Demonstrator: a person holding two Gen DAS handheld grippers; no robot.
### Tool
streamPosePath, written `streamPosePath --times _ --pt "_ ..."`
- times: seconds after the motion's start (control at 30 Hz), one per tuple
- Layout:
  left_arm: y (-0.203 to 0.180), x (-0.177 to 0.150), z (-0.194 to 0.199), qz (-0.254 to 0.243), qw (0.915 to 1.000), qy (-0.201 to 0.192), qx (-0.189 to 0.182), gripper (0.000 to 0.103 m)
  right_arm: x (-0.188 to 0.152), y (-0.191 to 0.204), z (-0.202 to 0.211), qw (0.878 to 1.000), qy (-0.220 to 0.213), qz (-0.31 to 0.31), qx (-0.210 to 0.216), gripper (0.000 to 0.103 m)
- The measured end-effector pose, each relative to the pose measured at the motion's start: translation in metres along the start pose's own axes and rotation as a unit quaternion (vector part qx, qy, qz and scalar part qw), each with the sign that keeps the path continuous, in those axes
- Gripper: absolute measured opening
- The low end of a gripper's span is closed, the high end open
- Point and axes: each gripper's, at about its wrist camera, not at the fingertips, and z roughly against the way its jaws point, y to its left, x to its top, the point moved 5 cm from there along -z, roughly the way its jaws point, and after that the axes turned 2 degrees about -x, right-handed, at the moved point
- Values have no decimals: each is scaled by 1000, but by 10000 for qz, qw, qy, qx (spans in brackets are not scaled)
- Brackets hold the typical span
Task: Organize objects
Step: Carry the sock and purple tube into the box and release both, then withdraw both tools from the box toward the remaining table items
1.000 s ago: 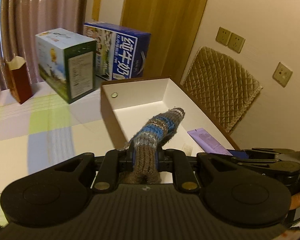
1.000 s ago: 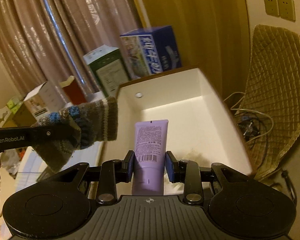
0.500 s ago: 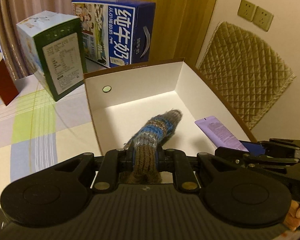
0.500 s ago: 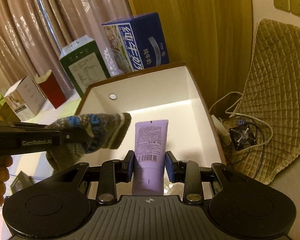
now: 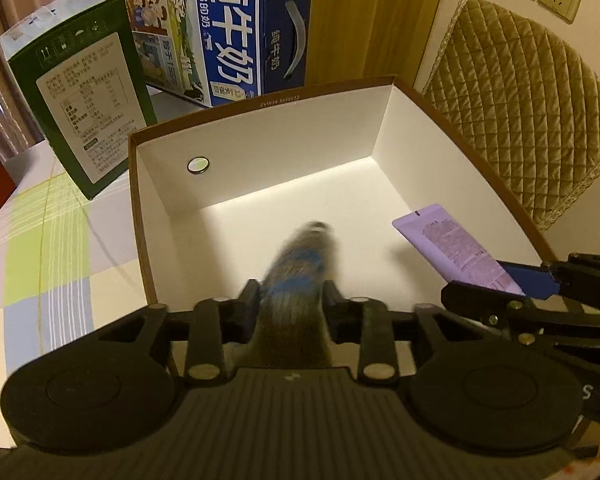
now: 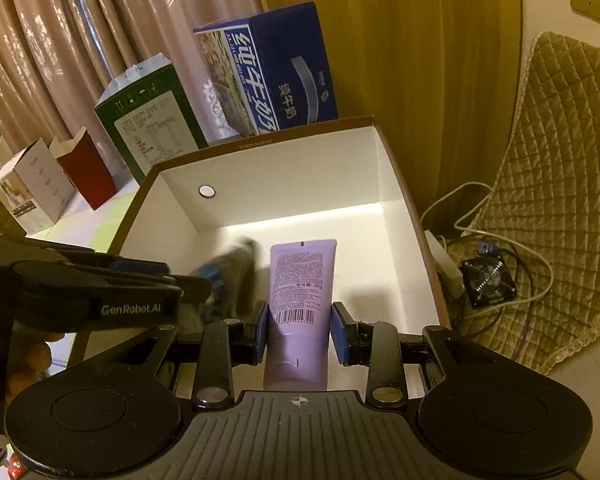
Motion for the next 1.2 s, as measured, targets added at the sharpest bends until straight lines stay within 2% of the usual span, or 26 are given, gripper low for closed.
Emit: streamPosePath --times 0.03,0.17,0.23,0.47,0.67,0.73,0.8,0.87,1.13,1.2 --pt "1 0 0 -4 10000 4 19 45 0 0 -2 10000 17 -6 -4 30" --pt "4 1 1 -23 10000 -16 48 49 2 1 -12 9999 103 -26 13 30" --pt "7 1 3 -27 10000 -39 80 56 2 2 -18 9999 156 -36 0 30" --pt "11 0 8 -40 9999 -71 104 62 7 4 -27 9999 101 25 -34 30" --pt "11 -6 20 -79 9999 -125 -4 71 4 3 -5 10000 19 65 7 32" --pt "10 -9 27 -87 9998 -164 -30 75 0 2 6 10000 -18 77 33 46" --pt "10 -13 36 -97 9997 -222 -57 77 -5 2 17 9999 -75 93 28 53" --pt "10 -17 45 -79 9996 -253 -119 77 -10 3 29 9998 -126 139 19 56" --pt "4 -32 86 -44 9986 -485 -189 84 -28 6 72 9992 -397 73 0 86" --pt "2 -36 96 -12 9984 -534 -182 84 -32 7 82 9989 -461 45 44 90"
